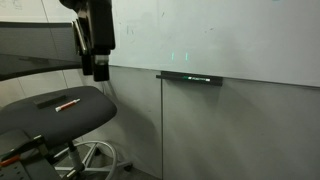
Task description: Use the marker to write on the whiteboard
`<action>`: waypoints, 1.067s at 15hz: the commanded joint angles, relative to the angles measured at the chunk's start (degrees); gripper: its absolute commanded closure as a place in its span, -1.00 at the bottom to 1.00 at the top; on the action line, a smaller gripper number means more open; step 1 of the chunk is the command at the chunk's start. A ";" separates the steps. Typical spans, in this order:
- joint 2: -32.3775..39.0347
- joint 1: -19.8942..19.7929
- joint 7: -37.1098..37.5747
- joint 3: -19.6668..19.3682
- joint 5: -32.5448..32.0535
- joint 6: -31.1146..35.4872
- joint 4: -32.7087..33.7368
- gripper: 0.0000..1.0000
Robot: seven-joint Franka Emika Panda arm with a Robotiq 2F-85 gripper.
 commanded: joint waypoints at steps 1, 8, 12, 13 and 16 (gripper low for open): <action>-0.02 0.48 0.22 -0.46 -0.26 -0.16 0.09 -1.00; -0.02 0.48 0.23 -0.46 -0.26 -0.16 0.09 -1.00; -0.02 0.48 0.23 -0.46 -0.26 -0.16 0.09 -1.00; -0.02 0.48 0.23 -0.46 -0.26 -0.16 0.09 -1.00; -2.15 1.37 -2.01 -1.24 0.83 -0.43 -0.25 -1.00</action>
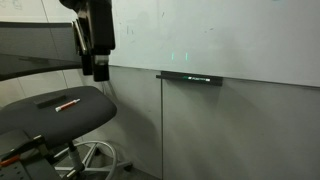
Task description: Use the marker to write on the whiteboard
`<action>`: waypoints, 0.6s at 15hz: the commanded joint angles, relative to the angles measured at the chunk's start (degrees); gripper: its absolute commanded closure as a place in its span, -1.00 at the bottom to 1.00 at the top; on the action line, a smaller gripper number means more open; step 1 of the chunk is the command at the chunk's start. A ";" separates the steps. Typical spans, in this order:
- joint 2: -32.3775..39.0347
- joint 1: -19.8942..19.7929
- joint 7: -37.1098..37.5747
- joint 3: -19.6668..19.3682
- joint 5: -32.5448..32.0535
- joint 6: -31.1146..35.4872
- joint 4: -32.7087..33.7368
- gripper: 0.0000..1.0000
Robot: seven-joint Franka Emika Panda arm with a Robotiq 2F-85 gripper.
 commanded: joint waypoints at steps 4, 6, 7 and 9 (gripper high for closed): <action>-1.57 4.54 -2.39 2.17 -0.39 -0.26 0.11 -1.00; 0.23 7.16 -2.53 3.73 0.17 0.33 1.27 -1.00; 1.63 8.63 -2.51 4.43 0.74 1.02 1.95 -1.00; 4.45 11.14 -2.25 5.74 1.62 1.97 3.42 -1.00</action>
